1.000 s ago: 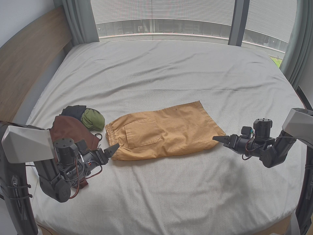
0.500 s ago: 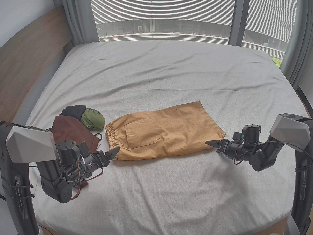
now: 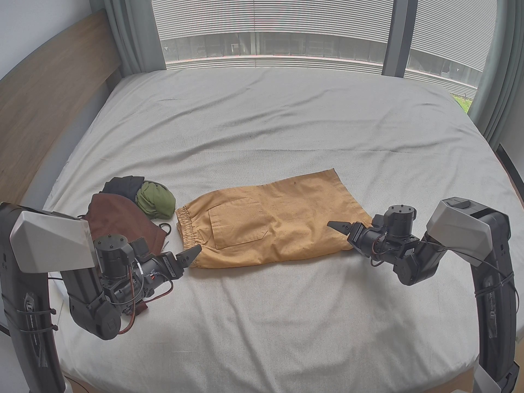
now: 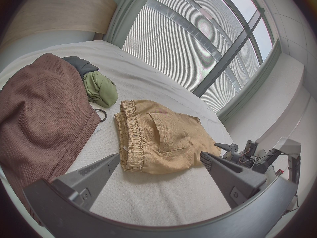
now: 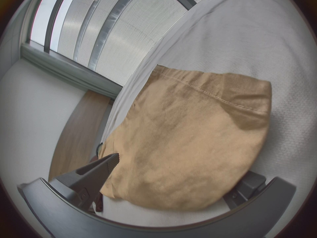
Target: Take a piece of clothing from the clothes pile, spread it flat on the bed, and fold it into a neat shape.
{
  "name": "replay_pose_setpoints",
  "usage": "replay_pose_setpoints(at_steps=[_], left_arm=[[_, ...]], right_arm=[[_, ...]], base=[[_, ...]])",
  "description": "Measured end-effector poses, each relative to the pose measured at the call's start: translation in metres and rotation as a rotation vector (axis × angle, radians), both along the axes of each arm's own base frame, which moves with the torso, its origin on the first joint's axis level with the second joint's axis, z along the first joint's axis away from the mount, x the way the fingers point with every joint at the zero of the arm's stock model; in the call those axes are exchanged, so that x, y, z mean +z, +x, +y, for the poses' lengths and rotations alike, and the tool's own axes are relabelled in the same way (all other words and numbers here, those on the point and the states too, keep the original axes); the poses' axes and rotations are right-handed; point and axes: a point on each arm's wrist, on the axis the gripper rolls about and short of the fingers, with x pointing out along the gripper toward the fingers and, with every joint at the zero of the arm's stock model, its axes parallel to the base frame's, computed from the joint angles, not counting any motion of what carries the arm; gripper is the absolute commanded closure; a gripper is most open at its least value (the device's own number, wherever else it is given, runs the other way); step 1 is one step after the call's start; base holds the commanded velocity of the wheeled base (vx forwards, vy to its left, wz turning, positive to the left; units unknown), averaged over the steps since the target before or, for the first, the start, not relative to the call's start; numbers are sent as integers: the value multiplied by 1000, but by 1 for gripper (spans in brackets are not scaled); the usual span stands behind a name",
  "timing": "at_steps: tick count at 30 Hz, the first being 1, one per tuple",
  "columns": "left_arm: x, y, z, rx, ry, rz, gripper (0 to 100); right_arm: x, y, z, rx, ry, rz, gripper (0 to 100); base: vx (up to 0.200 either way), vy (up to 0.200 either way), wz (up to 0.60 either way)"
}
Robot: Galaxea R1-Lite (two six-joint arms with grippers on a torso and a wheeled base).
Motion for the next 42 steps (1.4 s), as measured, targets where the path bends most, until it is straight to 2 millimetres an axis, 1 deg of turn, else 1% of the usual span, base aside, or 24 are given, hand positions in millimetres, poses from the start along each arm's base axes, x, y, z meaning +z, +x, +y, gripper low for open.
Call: replay_pose_setpoints(at_steps=[1, 5, 14, 15, 23, 31, 35, 37, 42], left_arm=[[0, 0, 0, 2, -8, 3, 0], [0, 0, 0, 5, -17, 5, 0], [1, 0, -1, 4, -22, 7, 0], [1, 0, -1, 4, -23, 7, 0], [0, 0, -2, 1, -24, 8, 0], [0, 0, -3, 7, -52, 22, 0], [0, 0, -3, 7, -53, 22, 0], [1, 0, -3, 7, -54, 22, 0], [1, 0, -2, 8, -54, 21, 0]], right_arm=[[0, 3, 3, -13, 44, -1, 0], [-2, 8, 9, -23, 107, -15, 0], [-14, 12, 15, -21, 117, -20, 0], [-15, 12, 15, -23, 117, -20, 100], [-23, 11, 16, -29, 109, 8, 100], [-24, 6, 17, -25, 112, 17, 100], [-22, -2, 19, -15, 96, 32, 100], [-20, -11, 20, 0, 64, 45, 100], [-15, -26, 22, 25, 20, 56, 100]], base=[[0, 0, 0], [0, 0, 0], [0, 0, 0], [0, 0, 0], [0, 0, 0], [0, 0, 0], [0, 0, 0], [0, 0, 0], [0, 0, 0]])
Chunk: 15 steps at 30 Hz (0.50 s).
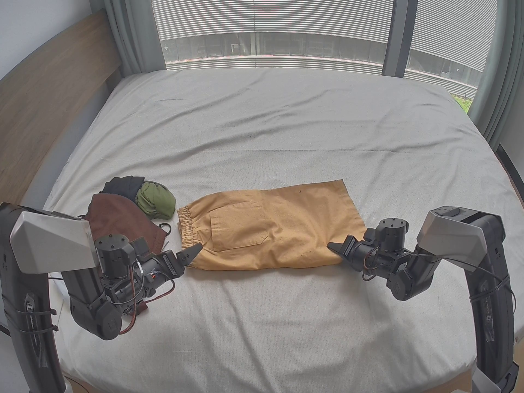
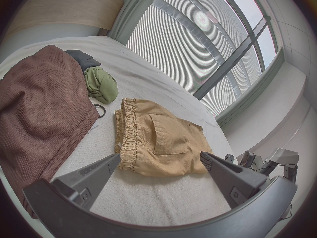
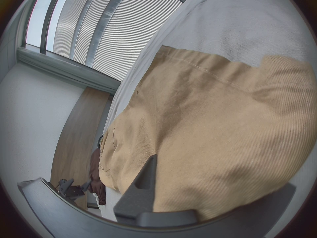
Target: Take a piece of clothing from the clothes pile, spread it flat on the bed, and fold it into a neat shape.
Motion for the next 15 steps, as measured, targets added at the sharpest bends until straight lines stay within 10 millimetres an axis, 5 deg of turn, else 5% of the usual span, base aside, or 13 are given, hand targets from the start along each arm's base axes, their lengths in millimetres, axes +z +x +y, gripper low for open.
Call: replay_pose_setpoints(at_steps=[15], left_arm=[[0, 0, 0, 0, -1, 2, 0]], right_arm=[[15, -53, -11, -13, -141, 57, 100]], base=[[0, 0, 0]])
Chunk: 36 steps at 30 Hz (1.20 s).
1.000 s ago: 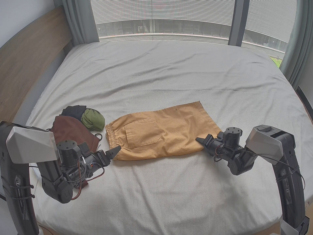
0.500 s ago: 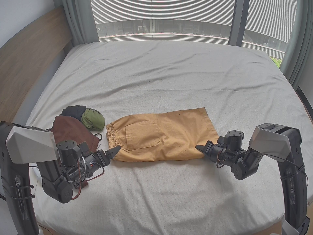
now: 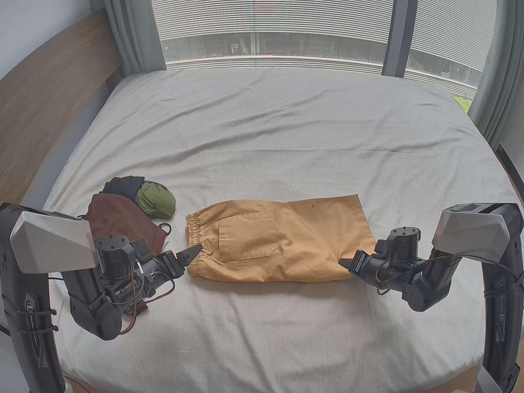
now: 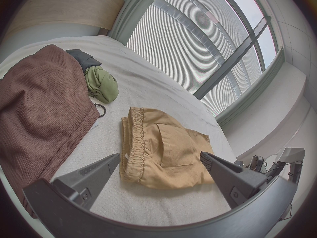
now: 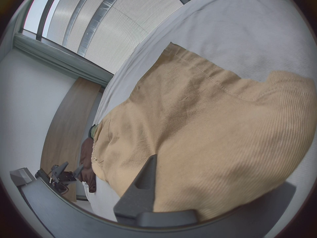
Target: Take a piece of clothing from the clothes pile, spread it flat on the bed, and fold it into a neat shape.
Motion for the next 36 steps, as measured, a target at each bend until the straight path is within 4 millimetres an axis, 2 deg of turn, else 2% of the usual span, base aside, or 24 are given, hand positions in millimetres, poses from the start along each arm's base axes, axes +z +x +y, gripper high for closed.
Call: replay_pose_setpoints(at_steps=[16, 29, 30, 36], left_arm=[[0, 0, 0, 0, 0, 1, 0], [-1, -2, -4, -13, 0, 6, 0], [-1, -3, -5, -15, 0, 8, 0], [-2, -4, -9, -22, -29, 27, 0]], right_arm=[[-12, -38, -11, 14, -81, 76, 100], [-16, -49, -15, 28, -119, 80, 100], [-16, -49, -15, 29, -119, 81, 0], [-18, -57, -13, 44, -129, 107, 0]], base=[[0, 0, 0], [0, 0, 0], [0, 0, 0], [0, 0, 0]])
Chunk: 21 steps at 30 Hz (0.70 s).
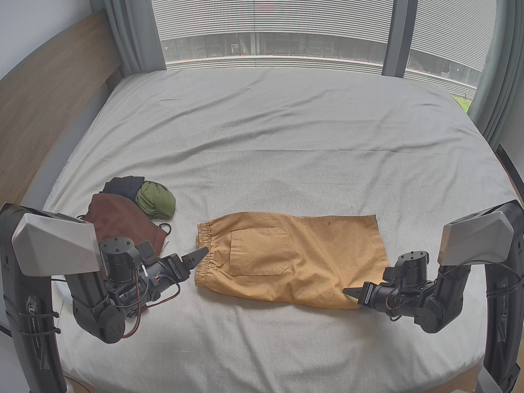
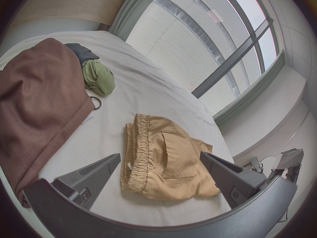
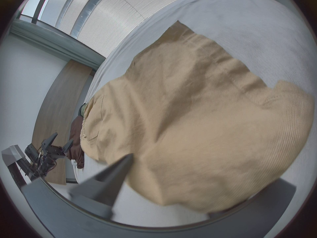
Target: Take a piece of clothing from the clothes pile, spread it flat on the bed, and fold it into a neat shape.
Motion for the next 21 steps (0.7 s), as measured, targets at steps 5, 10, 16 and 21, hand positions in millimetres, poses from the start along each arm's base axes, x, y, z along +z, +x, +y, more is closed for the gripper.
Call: replay_pose_setpoints(at_steps=[5, 10, 16, 21], left_arm=[[-5, 0, -3, -5, -7, 20, 0], [-12, 1, -4, -6, -7, 39, 0], [-16, 3, -5, 8, -43, 65, 0], [-20, 5, -5, 14, -54, 76, 0]], right_arm=[[3, -17, 8, 43, -15, 48, 0], [6, -33, 16, 95, -31, 104, 0], [20, -45, 24, 199, 27, 105, 0], [45, -50, 28, 290, 124, 22, 0]], base=[[0, 0, 0], [0, 0, 0], [0, 0, 0], [0, 0, 0]])
